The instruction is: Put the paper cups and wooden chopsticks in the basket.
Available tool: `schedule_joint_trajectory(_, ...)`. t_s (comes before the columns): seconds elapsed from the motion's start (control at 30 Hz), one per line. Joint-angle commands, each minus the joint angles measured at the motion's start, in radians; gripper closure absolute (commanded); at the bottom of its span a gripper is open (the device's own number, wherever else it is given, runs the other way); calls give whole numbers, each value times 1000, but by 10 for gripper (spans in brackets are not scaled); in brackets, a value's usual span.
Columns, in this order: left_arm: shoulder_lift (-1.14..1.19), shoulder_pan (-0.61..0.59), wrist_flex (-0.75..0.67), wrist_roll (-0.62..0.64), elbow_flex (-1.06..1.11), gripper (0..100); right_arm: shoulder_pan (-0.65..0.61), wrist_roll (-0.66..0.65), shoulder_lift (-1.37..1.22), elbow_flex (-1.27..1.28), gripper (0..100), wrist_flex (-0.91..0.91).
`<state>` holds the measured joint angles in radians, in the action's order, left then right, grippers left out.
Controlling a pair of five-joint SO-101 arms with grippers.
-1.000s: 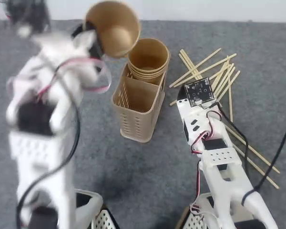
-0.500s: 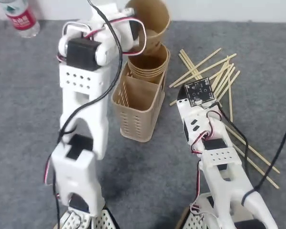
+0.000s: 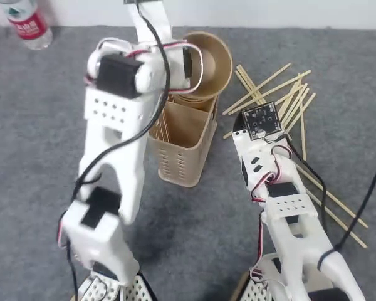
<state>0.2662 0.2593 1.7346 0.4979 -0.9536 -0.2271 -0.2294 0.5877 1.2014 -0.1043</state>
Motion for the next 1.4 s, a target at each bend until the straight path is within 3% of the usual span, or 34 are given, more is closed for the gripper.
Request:
schedule_joint_trajectory(0.0, -178, 5, 2, 14, 111, 988, 2, -12, 31, -12, 990, -24)
schedule_joint_trajectory(0.2, -195, 5, -18, -25, 157, 984, -1, -12, 31, -9, 990, -24)
schedule_joint_trajectory(0.4, -118, 3, -52, -28, 160, 832, -1, -12, 31, -9, 990, -24)
schedule_joint_trajectory(0.7, -77, -115, -141, -26, 90, 827, -1, -12, 31, -9, 990, -24)
schedule_joint_trajectory(0.9, -72, -203, -316, -31, 96, 827, -2, -12, 31, -9, 990, -24)
schedule_joint_trajectory(1.07, -49, -153, -405, -104, 134, 827, -4, -12, 31, -9, 990, -24)
schedule_joint_trajectory(1.27, 43, -89, -408, -126, 163, 825, -2, -12, 31, -11, 990, -24)
schedule_joint_trajectory(1.37, 55, -15, -370, -261, 165, 824, -1, -12, 31, -11, 990, -24)
